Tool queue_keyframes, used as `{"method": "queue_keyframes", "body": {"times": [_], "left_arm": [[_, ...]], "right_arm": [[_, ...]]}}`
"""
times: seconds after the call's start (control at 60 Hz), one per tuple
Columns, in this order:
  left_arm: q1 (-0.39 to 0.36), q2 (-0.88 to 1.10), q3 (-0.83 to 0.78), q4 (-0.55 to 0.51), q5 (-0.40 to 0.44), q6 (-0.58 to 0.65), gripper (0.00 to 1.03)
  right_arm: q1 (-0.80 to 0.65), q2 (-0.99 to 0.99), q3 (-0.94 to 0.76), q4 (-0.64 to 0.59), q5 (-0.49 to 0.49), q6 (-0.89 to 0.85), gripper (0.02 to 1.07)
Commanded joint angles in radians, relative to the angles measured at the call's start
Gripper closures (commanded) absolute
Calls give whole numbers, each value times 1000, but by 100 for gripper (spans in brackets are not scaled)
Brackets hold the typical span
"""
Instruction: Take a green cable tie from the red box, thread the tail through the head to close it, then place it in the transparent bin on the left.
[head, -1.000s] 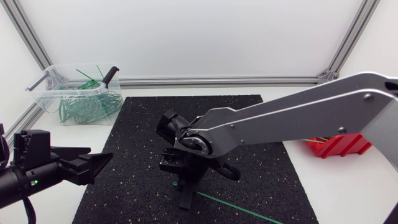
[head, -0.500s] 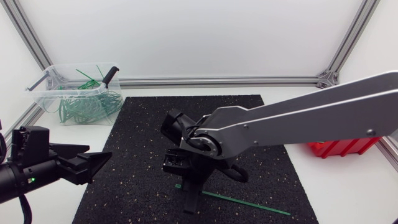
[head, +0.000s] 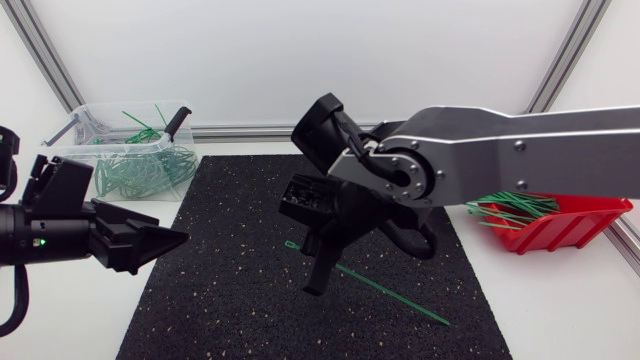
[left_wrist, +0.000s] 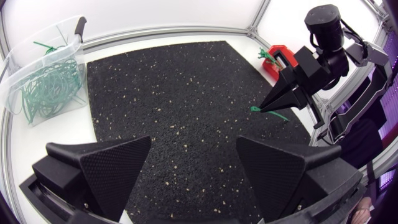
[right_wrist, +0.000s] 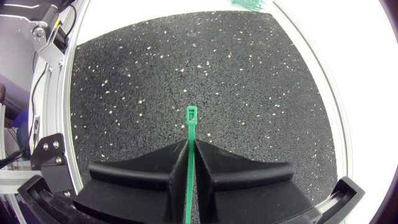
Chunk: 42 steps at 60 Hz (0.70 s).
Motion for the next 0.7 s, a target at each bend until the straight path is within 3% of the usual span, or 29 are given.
{"method": "queue_keyframes", "body": {"times": [0.0,0.283,0.683], "left_arm": [[-18,14,70,-12,40,-41,8],[-142,51,135,74,86,-238,11],[-249,99,130,310,107,-471,15]], "right_arm": [[-10,-32,39,0,8,37,96],[-23,-91,97,0,17,65,96],[-46,-110,181,2,-5,115,95]]}}
